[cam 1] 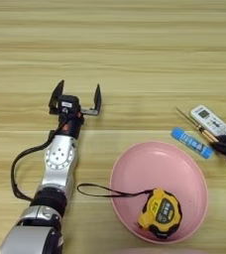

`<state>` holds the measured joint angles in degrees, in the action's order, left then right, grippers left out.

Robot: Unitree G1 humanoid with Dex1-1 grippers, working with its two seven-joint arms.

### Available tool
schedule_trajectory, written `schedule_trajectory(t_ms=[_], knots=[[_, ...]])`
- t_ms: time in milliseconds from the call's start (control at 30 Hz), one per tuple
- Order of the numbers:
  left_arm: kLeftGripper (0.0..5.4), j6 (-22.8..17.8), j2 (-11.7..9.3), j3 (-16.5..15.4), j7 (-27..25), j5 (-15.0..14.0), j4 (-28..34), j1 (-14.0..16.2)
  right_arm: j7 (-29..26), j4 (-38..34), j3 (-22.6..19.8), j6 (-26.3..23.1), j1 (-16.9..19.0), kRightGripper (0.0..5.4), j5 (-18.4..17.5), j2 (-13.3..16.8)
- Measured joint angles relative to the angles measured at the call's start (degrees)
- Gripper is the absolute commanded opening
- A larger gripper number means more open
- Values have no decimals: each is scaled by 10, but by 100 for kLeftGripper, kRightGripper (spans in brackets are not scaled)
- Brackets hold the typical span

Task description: Move the objects on the table

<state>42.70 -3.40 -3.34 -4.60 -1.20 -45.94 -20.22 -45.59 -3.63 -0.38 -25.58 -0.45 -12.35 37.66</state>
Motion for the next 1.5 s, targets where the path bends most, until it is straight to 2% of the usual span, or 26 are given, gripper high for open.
schedule_trajectory(t_ms=[33, 67, 200, 267, 600, 700, 800, 1033, 1133, 1233, 1500], knots=[[540, 2, 0, -1, 0, 0, -1, -1, 0, 0, 0, 1, 0, 90, 0, 0], [540, 3, 0, -1, 0, 0, -3, -3, 0, 0, 1, 1, 0, 126, 0, 0], [540, 4, -1, -3, -1, 0, -9, -7, -1, 0, 1, 3, 0, 166, 0, 0], [540, 4, -1, -4, -1, 0, -11, -8, -1, 0, 1, 3, 0, 203, 0, 0], [540, 5, -1, -4, -2, -1, -19, -10, -11, -13, -1, 11, 1, 305, -6, 0], [540, 8, -1, -5, -2, -1, -20, -11, -15, -54, -7, 16, 9, 328, -19, 0], [540, 8, -1, -4, -2, -1, -20, -11, -23, -99, -25, 42, 10, 364, -34, 2], [540, 8, -1, -4, -2, -1, -20, -12, -45, -141, -40, 90, 15, 451, -54, 2], [540, 8, -1, -5, -2, -1, -24, -14, -80, -156, -29, 117, 25, 492, -63, 5], [540, 8, -1, -4, -2, -1, -26, -16, -123, -159, 0, 131, 20, 534, -71, 11], [540, 9, 1, -2, 3, 8, -24, -15, -218, -144, 74, 136, -24, 537, -90, 19]])
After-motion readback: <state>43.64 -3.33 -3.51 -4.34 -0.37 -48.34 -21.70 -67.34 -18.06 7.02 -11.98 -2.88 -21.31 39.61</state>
